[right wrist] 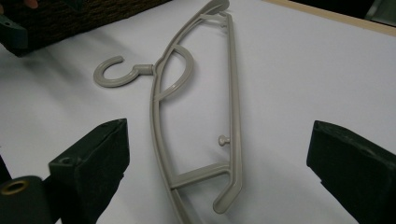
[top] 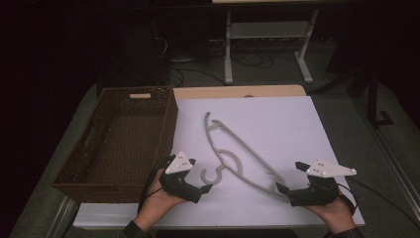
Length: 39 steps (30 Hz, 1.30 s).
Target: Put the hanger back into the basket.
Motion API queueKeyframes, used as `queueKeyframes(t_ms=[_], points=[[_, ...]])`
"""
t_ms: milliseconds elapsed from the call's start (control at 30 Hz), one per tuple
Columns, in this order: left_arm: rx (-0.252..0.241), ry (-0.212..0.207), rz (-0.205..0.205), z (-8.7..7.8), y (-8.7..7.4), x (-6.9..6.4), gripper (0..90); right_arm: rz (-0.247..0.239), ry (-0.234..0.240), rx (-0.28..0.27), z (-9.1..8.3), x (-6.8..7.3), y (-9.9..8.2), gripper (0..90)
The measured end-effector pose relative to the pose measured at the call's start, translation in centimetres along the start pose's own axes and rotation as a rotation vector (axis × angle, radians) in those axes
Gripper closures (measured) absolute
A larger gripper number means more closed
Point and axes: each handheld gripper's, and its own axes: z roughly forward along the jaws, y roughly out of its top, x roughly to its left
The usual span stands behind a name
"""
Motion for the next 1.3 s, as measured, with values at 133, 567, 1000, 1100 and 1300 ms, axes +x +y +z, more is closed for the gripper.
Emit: queueKeyframes(t_ms=[133,567,1000,1100,1300], points=[[0.002,0.001,-0.004,0.0,0.0,0.0,2.4,0.001,-0.001,0.007,0.1,0.0,0.0,5.4],[0.014,0.019,-0.011,0.3,0.2,0.0,5.3,0.011,0.015,0.045,1.1,-0.8,0.2,15.7],[0.025,0.026,-0.013,0.2,0.0,0.0,5.8,0.036,0.049,0.125,2.3,-3.4,0.2,74.6],[0.022,0.028,-0.014,0.1,-0.1,0.0,5.8,0.04,0.059,0.157,2.6,-3.9,-0.1,87.2],[0.024,0.029,-0.013,0.2,-0.1,0.0,5.8,0.006,0.054,0.254,3.8,-3.9,-1.0,89.5]])
